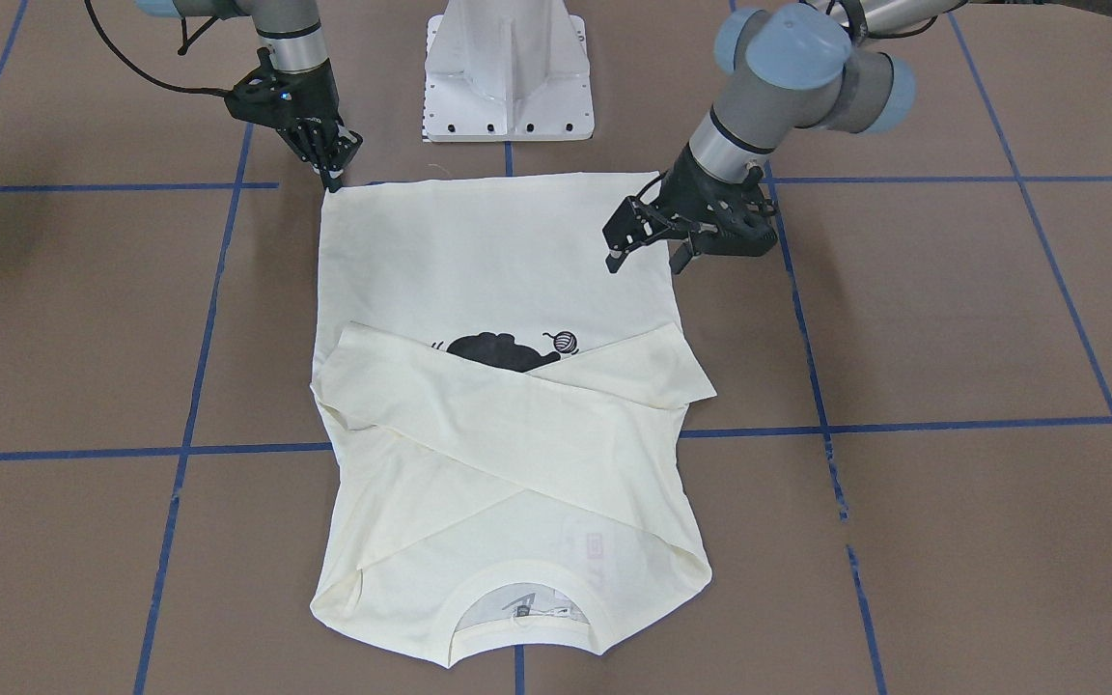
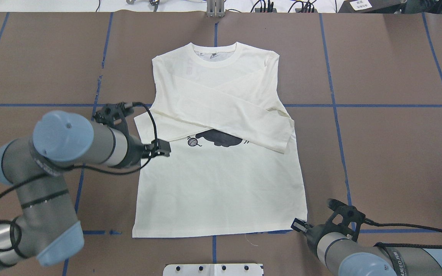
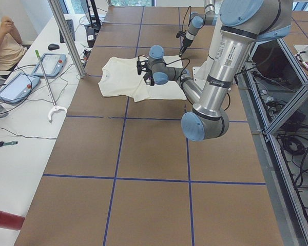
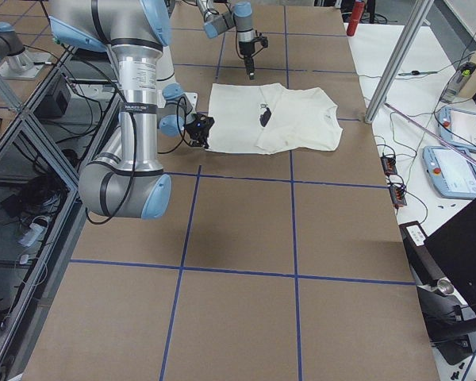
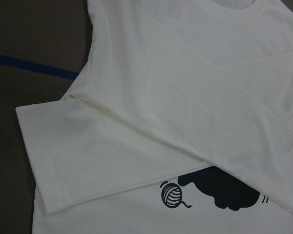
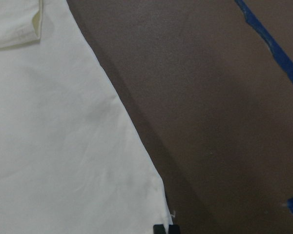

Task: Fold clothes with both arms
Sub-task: 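Release the sleeve and draw the left gripper back toward the hem, then grasp the hem corners nearest the robot with both grippers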

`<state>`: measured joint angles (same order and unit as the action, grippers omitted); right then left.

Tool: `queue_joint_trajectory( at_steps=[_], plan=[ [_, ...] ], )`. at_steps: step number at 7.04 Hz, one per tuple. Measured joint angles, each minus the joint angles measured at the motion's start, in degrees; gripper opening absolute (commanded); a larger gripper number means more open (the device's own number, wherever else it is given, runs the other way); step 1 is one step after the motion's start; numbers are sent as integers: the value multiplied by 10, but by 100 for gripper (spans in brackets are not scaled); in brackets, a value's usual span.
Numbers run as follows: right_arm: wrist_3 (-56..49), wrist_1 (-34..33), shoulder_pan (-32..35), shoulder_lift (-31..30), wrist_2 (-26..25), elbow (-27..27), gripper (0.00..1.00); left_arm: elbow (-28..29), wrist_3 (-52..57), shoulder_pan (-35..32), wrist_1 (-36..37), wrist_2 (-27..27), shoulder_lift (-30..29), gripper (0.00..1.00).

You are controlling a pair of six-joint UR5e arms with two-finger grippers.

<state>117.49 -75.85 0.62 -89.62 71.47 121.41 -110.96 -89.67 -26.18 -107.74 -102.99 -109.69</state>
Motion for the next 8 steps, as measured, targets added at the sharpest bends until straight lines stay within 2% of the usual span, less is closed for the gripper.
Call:
queue_joint_trajectory(
  at_steps=[1,2,4,5,6,7,8],
  plan=[
    [-1,0,1,1,1,5,0,-34,-43,58,54,47,22,90],
    [-2,0,1,2,1,9,0,-52,-83,107,78,93,49,90],
    [-2,0,1,3,2,12,0,-58,-134,155,90,126,70,88],
    [-2,0,2,3,2,13,0,-56,-153,169,91,129,73,81],
    [-2,0,3,3,2,13,0,-53,-163,179,92,130,74,68],
    [-2,0,3,4,2,14,0,-50,-169,184,92,131,74,28],
    [-2,0,4,4,2,16,0,-49,-177,186,92,131,75,7]
  ],
)
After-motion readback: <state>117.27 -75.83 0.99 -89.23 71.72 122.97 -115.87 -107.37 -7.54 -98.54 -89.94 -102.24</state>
